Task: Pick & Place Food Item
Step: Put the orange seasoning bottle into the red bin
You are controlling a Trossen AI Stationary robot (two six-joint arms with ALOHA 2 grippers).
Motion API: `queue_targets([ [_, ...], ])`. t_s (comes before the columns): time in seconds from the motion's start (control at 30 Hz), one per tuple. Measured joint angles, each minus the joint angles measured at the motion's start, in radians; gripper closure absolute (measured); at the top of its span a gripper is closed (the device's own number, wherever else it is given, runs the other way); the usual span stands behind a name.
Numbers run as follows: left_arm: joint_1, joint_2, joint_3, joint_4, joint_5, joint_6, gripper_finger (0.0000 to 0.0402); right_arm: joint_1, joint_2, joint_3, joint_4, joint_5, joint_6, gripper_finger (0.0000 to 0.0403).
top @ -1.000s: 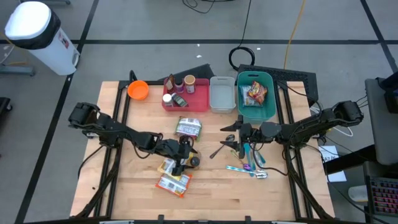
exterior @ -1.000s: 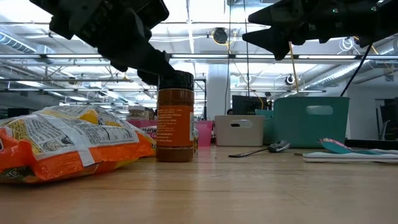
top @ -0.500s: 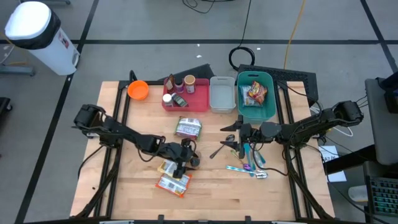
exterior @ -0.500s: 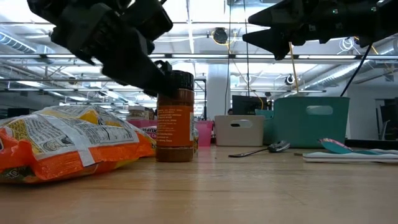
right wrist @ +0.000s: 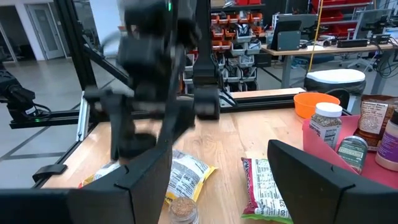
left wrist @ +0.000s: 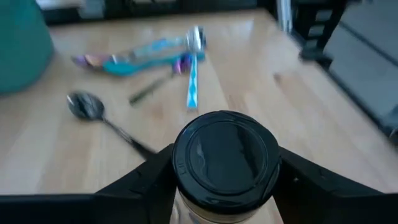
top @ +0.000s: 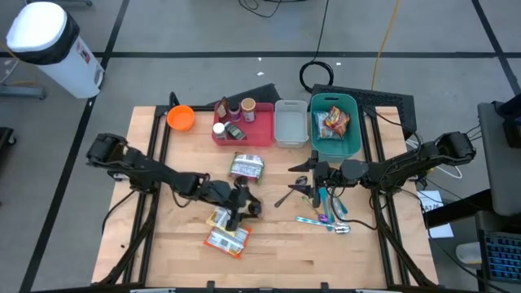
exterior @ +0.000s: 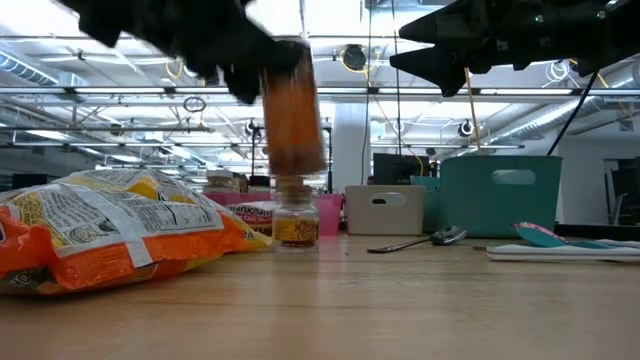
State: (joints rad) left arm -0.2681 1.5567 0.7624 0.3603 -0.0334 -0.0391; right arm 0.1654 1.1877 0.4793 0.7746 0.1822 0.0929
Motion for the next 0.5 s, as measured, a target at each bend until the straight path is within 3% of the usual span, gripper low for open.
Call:
queue_targets([
  [0.13, 0.017, -0.124, 0.000, -0.027, -0.059, 0.019, 0.0160, 0.000, 0.000, 0.000, 0.000, 0.000, 0.000, 0.0147],
  [0.27, 0.066, -0.263, 0.000, -0.086, -0.156, 0.032, 0.0189, 0.000, 0.000, 0.000, 0.002, 0.000, 0.000, 0.0147],
  [0.5, 0.245, -0.431, 0.000, -0.133, -0.230, 0.057, 0.0193, 0.000, 0.000, 0.000, 0.001, 0.002, 0.000, 0.0147],
])
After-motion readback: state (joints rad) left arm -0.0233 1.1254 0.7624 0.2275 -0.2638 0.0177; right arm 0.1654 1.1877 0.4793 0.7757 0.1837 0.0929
